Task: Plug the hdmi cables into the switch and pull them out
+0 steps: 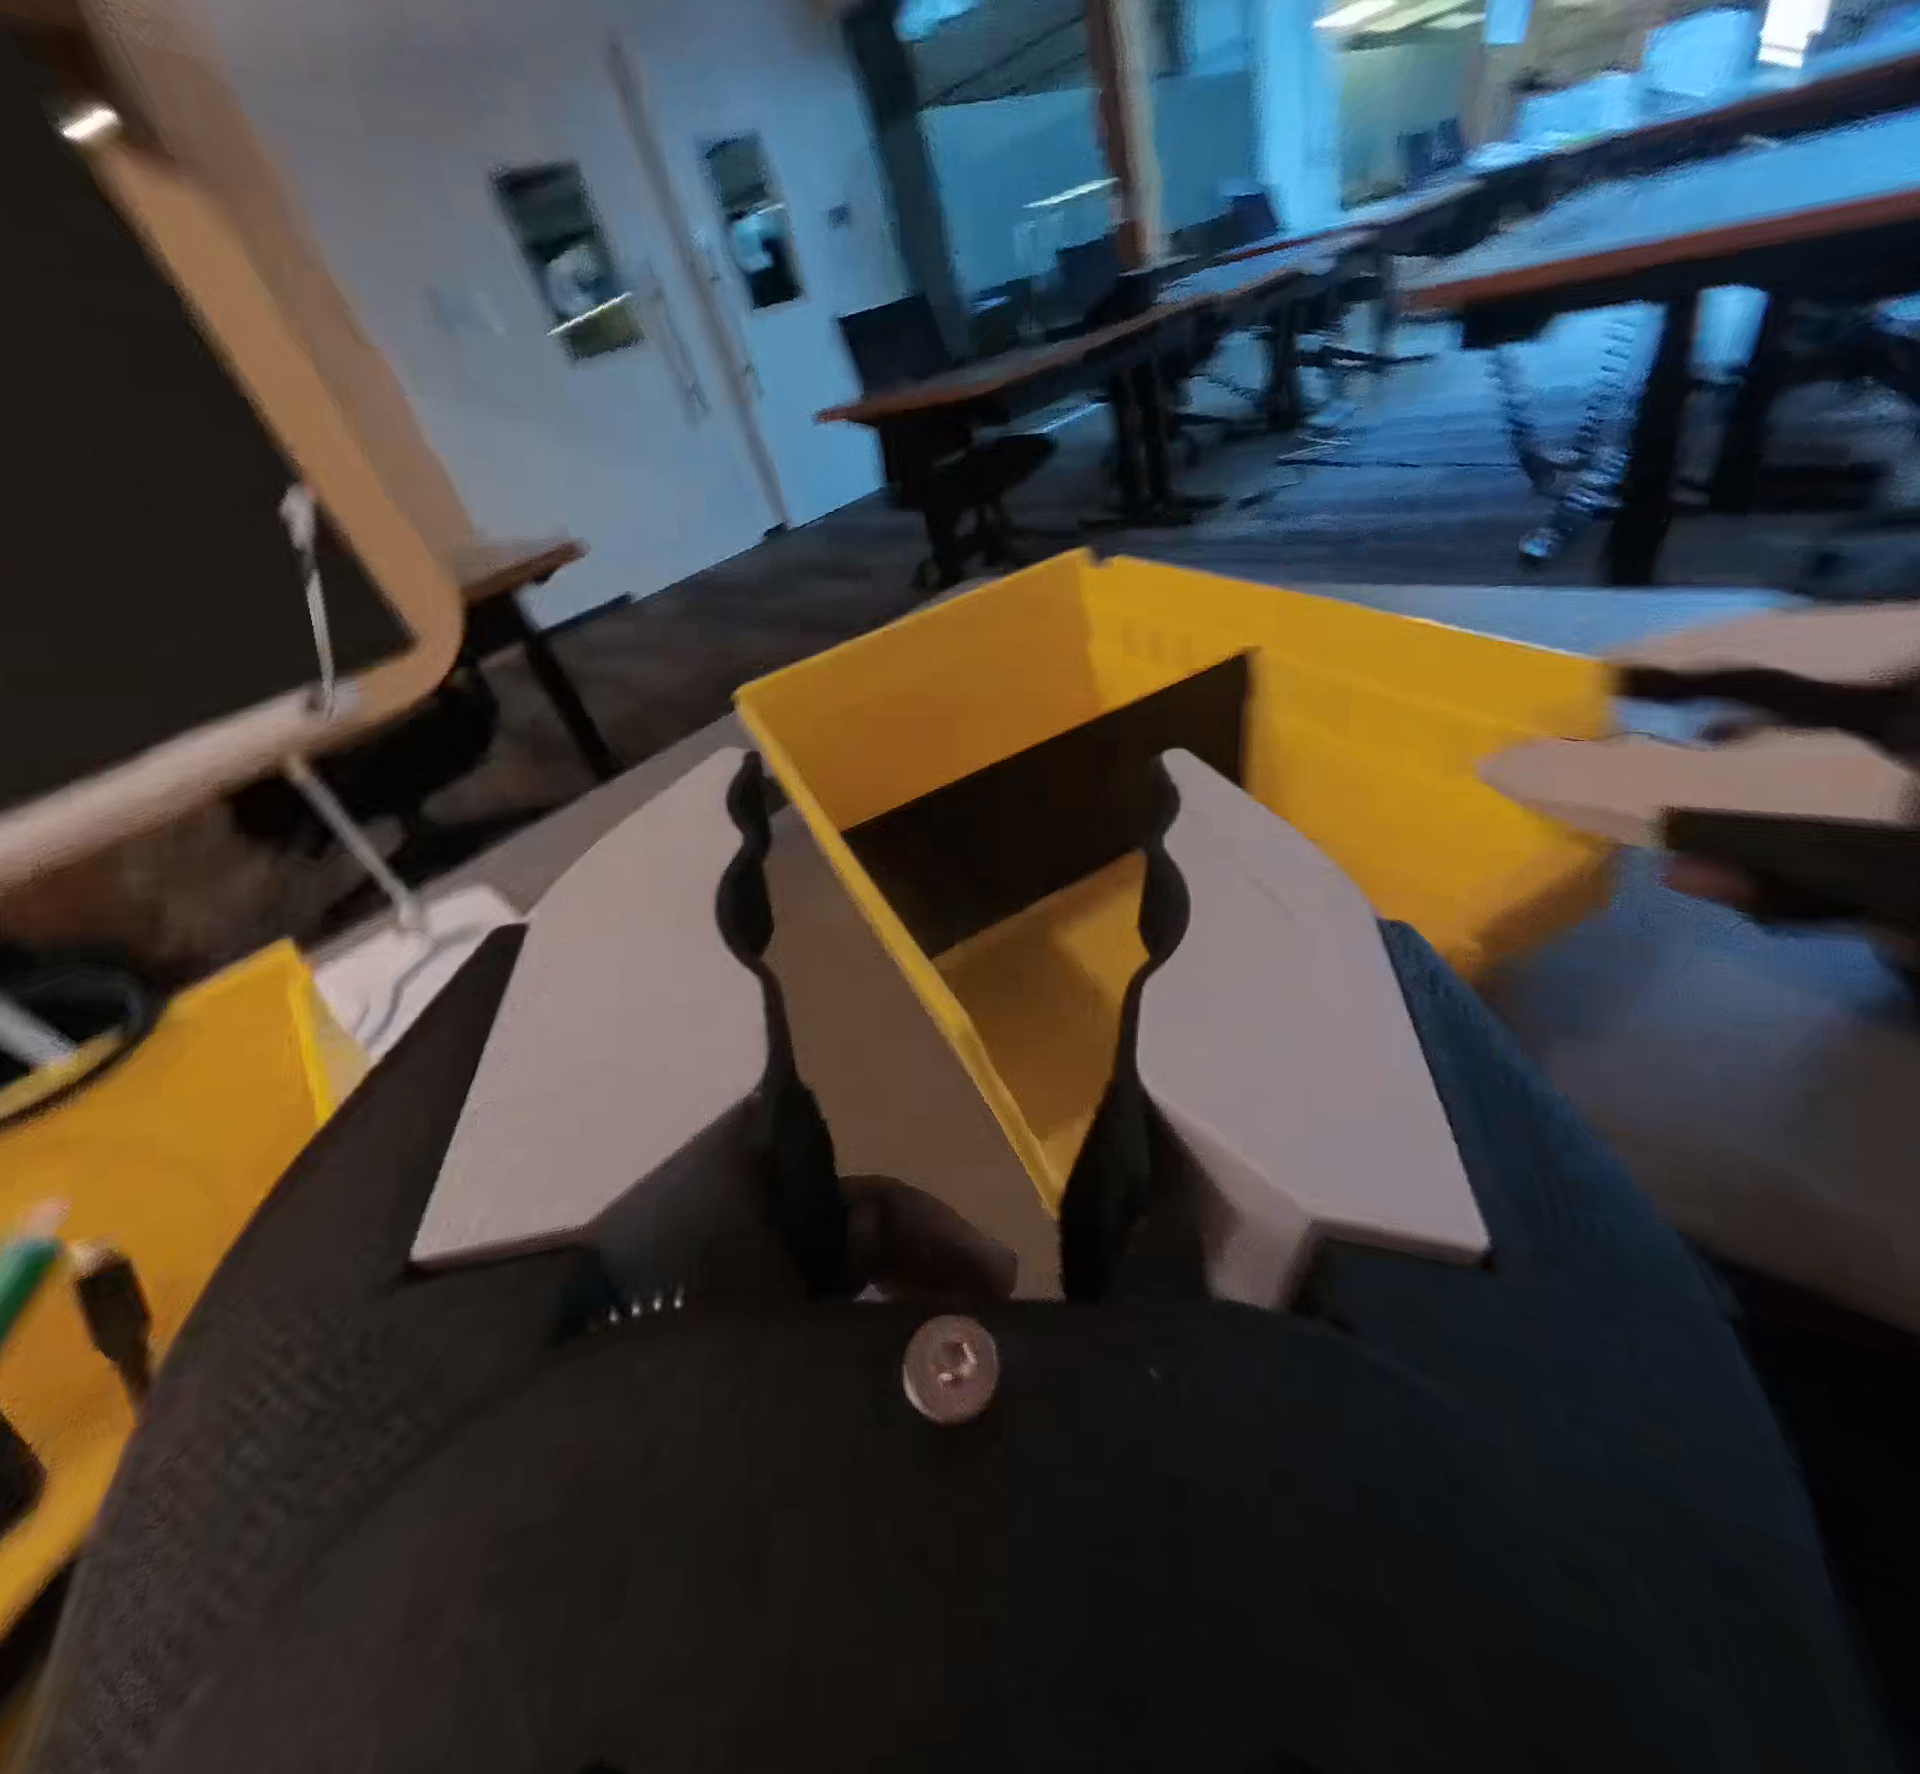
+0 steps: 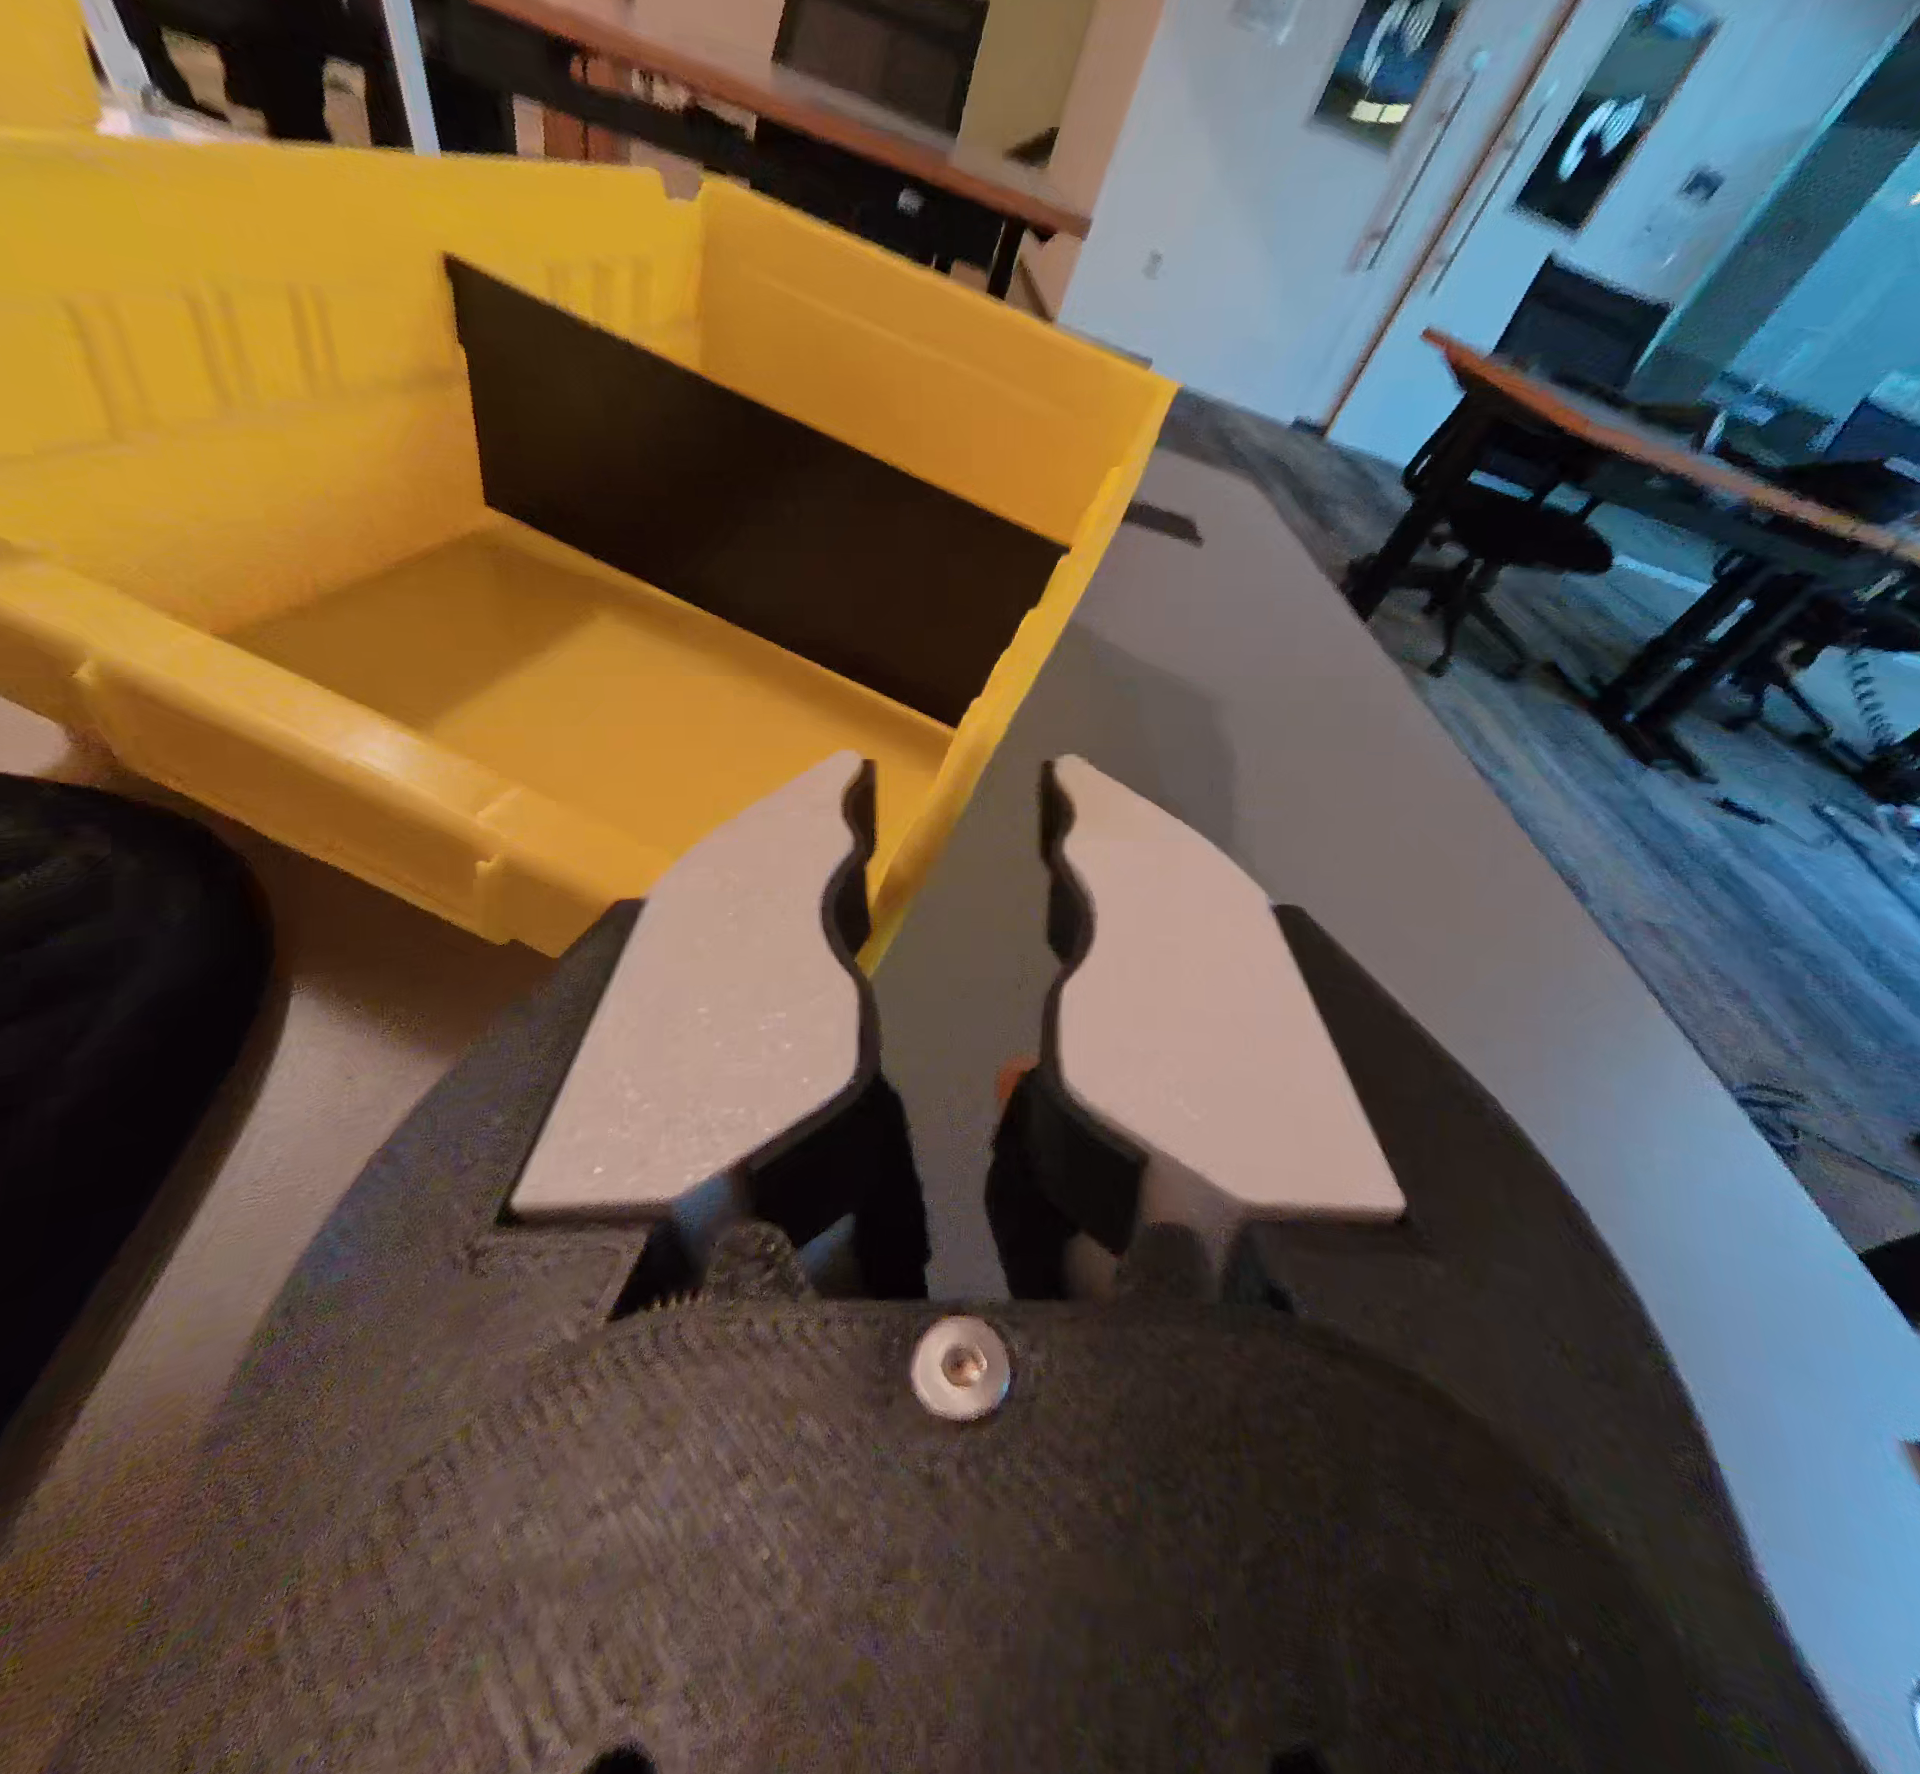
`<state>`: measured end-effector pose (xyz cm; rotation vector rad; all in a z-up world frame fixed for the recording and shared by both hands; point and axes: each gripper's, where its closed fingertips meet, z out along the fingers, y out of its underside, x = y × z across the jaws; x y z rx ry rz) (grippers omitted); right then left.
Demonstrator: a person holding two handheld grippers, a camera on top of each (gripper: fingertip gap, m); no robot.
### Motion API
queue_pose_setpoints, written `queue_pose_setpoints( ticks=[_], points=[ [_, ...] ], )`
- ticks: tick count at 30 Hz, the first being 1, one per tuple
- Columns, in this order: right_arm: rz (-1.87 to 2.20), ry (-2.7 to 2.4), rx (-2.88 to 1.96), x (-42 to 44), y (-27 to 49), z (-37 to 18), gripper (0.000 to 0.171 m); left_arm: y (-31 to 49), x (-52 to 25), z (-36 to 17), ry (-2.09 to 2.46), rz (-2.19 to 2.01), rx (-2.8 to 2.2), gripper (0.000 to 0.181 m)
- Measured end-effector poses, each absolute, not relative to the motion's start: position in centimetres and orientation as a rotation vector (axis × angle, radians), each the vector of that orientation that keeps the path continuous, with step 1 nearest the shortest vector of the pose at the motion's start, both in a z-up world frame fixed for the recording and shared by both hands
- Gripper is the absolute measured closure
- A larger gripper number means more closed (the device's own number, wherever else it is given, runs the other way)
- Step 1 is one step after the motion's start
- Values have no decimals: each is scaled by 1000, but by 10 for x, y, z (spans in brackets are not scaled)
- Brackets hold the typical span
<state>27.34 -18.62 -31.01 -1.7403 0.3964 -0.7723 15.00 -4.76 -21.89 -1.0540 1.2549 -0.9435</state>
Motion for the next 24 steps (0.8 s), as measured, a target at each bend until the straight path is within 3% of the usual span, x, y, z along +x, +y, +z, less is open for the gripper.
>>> queue_pose_setpoints(
  ticks=[3,7,10,13,16,20,24],
  points=[
    [-831,302,-1635,258,-196,-287,126,-80,84,-215,1542,-873,-835,113],
    [-888,-56,-1621,210,-185,-259,122,-20,-3,-290,1946,-350,-792,114],
    [-782,-313,-1775,177,-158,-273,120,53,-37,-332,2029,-50,-920,119],
    [-690,-565,-2071,166,-134,-315,114,83,-39,-354,2046,-20,-975,129],
    [-847,-709,-2260,190,-119,-340,118,98,-31,-366,2030,-41,-985,146],
    [-892,-754,-2474,216,-118,-373,138,107,-38,-364,2004,-119,-1043,145],
    [-868,-668,-2439,224,-125,-372,138,123,-56,-362,1968,-156,-1095,144]
  ],
)
